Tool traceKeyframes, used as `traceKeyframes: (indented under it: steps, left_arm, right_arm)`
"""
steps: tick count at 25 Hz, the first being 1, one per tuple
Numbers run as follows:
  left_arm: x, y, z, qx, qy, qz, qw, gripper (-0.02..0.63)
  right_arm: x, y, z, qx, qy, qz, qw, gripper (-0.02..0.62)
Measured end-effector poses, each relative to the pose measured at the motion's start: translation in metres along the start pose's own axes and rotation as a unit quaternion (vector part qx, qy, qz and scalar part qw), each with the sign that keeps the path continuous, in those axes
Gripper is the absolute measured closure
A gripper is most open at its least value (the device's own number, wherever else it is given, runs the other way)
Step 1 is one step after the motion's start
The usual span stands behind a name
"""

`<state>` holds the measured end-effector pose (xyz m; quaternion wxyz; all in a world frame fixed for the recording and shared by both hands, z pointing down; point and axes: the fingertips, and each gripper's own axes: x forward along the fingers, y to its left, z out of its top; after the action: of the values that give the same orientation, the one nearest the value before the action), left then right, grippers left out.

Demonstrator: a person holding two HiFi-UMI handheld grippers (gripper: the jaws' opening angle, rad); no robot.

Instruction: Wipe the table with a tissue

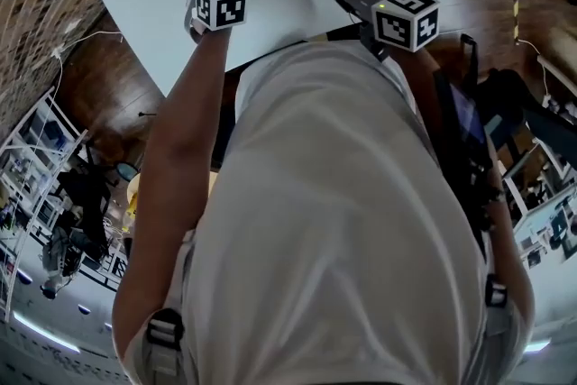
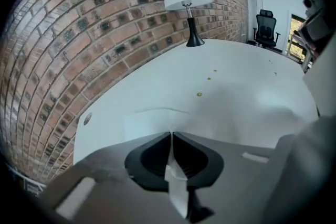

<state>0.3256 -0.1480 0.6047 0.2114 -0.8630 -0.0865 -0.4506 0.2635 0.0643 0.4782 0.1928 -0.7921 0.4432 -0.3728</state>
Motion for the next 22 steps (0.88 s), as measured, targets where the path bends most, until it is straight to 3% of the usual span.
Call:
traceKeyframes:
  steps: [5, 12, 14, 17, 22]
  left_arm:
    - [0.002, 0.0, -0.005, -0.014, 0.0, -0.019, 0.9997, 0.604]
    - [0.007, -0.001, 0.004, -0.064, -0.003, -0.021, 0.9977, 0.589]
    - [0.009, -0.001, 0.007, -0.055, -0.008, -0.026, 0.9981, 0.589]
    - [0.011, -0.01, 0.011, -0.04, -0.012, -0.051, 0.9978, 0.588]
    - [0.003, -0.019, 0.007, -0.064, -0.001, -0.113, 0.9916, 0.556]
  right_arm:
    - [-0.006, -0.005, -0.001, -0.002, -0.003, 0.0, 1.0, 0.588]
    - [-0.02, -0.013, 0.0, -0.004, -0.002, 0.001, 1.0, 0.588]
    - [-0.022, -0.016, 0.0, -0.005, -0.001, 0.002, 1.0, 0.588]
    - [-0.022, -0.023, -0.002, -0.004, -0.003, 0.002, 1.0, 0.588]
    - [-0.018, -0.026, 0.0, -0.005, -0.003, 0.007, 1.0, 0.588]
